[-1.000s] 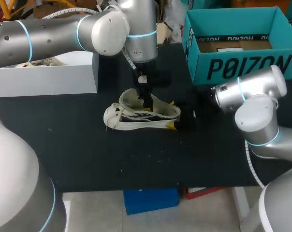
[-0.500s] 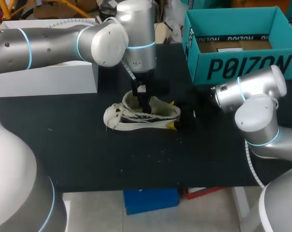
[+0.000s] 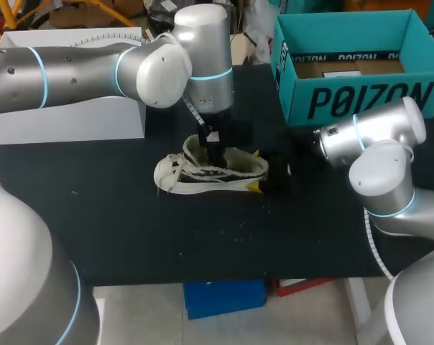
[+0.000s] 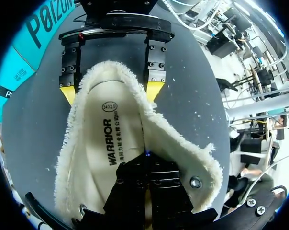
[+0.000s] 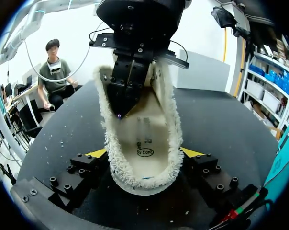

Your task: Take the shoe out of the shoebox, open the shoe tongue, remove and reinsert the insole, then place the shoe into the shoebox

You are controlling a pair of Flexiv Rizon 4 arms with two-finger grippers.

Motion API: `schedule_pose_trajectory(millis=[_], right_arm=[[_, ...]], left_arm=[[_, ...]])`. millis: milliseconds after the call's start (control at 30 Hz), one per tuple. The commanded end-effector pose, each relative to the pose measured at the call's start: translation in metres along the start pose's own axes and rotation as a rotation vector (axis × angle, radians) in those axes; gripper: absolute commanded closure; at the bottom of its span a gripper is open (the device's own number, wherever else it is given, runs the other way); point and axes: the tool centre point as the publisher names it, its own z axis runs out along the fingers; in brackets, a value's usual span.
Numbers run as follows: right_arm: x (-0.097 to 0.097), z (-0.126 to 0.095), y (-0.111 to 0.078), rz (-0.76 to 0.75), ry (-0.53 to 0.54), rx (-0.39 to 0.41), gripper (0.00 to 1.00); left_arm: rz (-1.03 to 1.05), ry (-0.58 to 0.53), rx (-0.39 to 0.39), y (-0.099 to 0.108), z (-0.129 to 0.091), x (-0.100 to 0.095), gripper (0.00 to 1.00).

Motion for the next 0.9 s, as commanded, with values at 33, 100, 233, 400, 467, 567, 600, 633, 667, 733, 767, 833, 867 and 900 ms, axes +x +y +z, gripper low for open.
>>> schedule_pose_trajectory(millis=[33, 100, 233, 400, 467, 567, 600, 633, 667, 733, 767, 833, 867, 900], right_arm=[[-0.002, 0.002, -0.002, 0.001, -0.001, 0.001, 1.0], [-0.002, 0.002, -0.002, 0.001, -0.001, 0.001, 1.0], [-0.002, 0.002, -0.002, 0.001, -0.001, 0.001, 1.0], [-0.002, 0.002, -0.002, 0.001, -0.001, 0.001, 1.0], [-0.002, 0.002, -0.002, 0.001, -0.001, 0.001, 1.0], [-0.002, 0.002, -0.002, 0.001, -0.001, 0.001, 1.0], [-0.002, 0.002, -0.002, 0.001, -0.001, 0.001, 1.0], [-0.002, 0.002, -0.002, 0.001, -0.001, 0.001, 1.0], [-0.002, 0.002, -0.002, 0.001, -0.001, 0.001, 1.0], [-0.002, 0.002, -0.002, 0.001, -0.001, 0.001, 1.0], [-0.002, 0.002, -0.002, 0.001, -0.001, 0.001, 1.0], [-0.002, 0.002, -0.002, 0.001, -0.001, 0.001, 1.0], [-0.002, 0.002, -0.002, 0.001, -0.001, 0.001, 1.0], [-0.002, 0.002, -0.002, 0.001, -0.001, 0.001, 1.0]], left_arm=[[0.0, -0.001, 0.005, -0.003, 0.013, 0.0, 1.0], [-0.002, 0.003, 0.007, -0.003, 0.014, -0.001, 0.95], [-0.004, -0.005, 0.009, -0.002, 0.013, -0.002, 0.61], [-0.011, -0.033, -0.033, 0.0, 0.009, -0.006, 0.6], [-0.013, -0.045, -0.057, 0.0, 0.009, -0.007, 0.6], [-0.034, -0.069, -0.138, 0.0, 0.009, -0.009, 0.61], [-0.047, -0.082, -0.164, 0.0, 0.009, -0.01, 0.6], [-0.062, -0.099, -0.182, 0.0, 0.01, -0.01, 0.6], [-0.075, -0.118, -0.203, 0.001, 0.01, -0.01, 0.61], [-0.093, -0.166, -0.257, 0.003, 0.01, -0.01, 0.61], [-0.099, -0.187, -0.272, 0.004, 0.011, -0.01, 0.61], [-0.108, -0.234, -0.309, 0.008, 0.013, -0.011, 0.59], [-0.119, -0.259, -0.314, 0.01, 0.014, -0.012, 0.58], [-0.122, -0.278, -0.316, 0.013, 0.015, -0.012, 0.59]])
